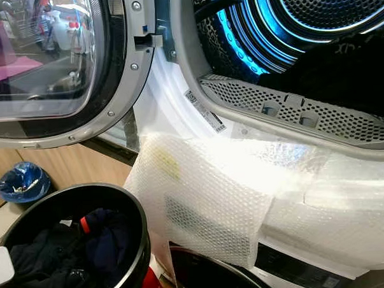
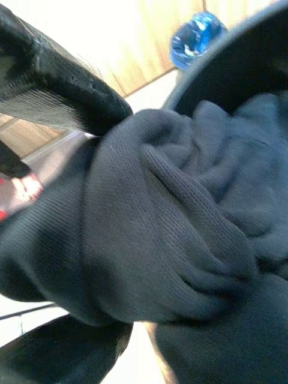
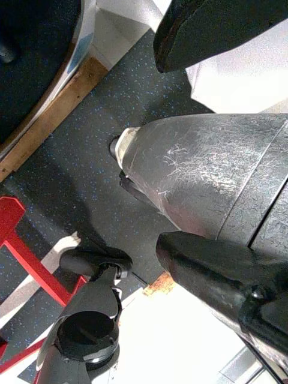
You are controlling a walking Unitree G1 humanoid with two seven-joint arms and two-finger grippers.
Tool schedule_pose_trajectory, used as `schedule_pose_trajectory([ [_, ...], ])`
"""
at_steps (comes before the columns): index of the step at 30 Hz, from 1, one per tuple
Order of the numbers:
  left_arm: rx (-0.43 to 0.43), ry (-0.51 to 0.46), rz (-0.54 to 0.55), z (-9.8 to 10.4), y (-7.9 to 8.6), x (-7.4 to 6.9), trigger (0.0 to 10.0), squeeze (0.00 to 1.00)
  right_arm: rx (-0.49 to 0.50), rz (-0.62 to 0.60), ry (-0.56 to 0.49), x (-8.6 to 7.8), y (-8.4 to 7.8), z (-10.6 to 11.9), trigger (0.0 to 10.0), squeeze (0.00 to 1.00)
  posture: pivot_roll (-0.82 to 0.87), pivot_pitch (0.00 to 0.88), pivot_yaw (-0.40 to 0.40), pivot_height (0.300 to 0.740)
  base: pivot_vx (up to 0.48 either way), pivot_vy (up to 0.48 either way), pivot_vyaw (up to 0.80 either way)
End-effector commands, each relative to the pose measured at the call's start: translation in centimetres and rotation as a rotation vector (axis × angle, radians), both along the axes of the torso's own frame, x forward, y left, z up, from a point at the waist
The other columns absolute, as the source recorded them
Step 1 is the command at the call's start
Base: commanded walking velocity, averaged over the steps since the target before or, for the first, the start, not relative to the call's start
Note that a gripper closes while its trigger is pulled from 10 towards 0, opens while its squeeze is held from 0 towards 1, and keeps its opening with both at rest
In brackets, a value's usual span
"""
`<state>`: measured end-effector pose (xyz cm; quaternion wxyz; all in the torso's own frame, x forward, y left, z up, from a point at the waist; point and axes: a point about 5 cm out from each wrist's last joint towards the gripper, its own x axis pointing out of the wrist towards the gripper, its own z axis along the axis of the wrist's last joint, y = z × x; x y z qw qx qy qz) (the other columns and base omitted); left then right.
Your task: Clothes washing
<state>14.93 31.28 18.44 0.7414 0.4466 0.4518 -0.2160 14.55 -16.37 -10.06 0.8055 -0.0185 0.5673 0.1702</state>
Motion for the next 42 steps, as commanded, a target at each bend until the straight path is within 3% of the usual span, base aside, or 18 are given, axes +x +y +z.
schedule_pose_trajectory([
  [1,-0.008,0.015,-0.004,-0.6,-0.3,-0.2,10.0,0.00,-0.012,-0.001,0.036,-0.8,-0.2,-0.3,10.0,0.00,0.17,0.111,-0.036,0.740,0.000,0.000,0.00],
  [8,-0.036,-0.009,-0.005,-2.2,-0.9,0.1,10.0,0.00,-0.009,0.009,0.031,-0.5,-0.1,-0.2,10.0,0.00,0.16,0.114,-0.046,0.740,0.000,0.000,0.00],
  [9,-0.060,-0.014,0.000,-2.4,-1.2,0.2,9.4,0.00,-0.011,0.007,0.032,-0.5,-0.2,-0.2,10.0,0.00,0.16,0.114,-0.047,0.740,0.000,0.000,0.00],
  [10,-0.067,-0.017,0.004,-2.5,-1.3,0.2,4.4,0.00,-0.012,0.004,0.032,-0.5,-0.2,-0.2,10.0,0.00,0.16,0.114,-0.047,0.740,0.000,0.000,0.00],
  [11,-0.067,-0.019,0.006,-2.5,-1.4,0.3,4.4,0.00,-0.013,0.003,0.032,-0.5,-0.3,-0.2,10.0,0.00,0.16,0.114,-0.047,0.740,0.000,0.000,0.00],
  [12,-0.062,-0.023,0.004,-2.6,-1.4,0.3,0.0,0.00,-0.015,0.005,0.033,-0.5,-0.3,-0.2,10.0,0.00,0.16,0.114,-0.048,0.740,0.000,0.000,0.00],
  [42,-0.095,-0.052,0.000,-3.0,-2.0,0.6,0.0,0.00,-0.027,0.049,0.029,-0.1,-0.4,0.0,10.0,0.00,0.18,0.078,-0.067,0.740,0.000,0.000,0.00],
])
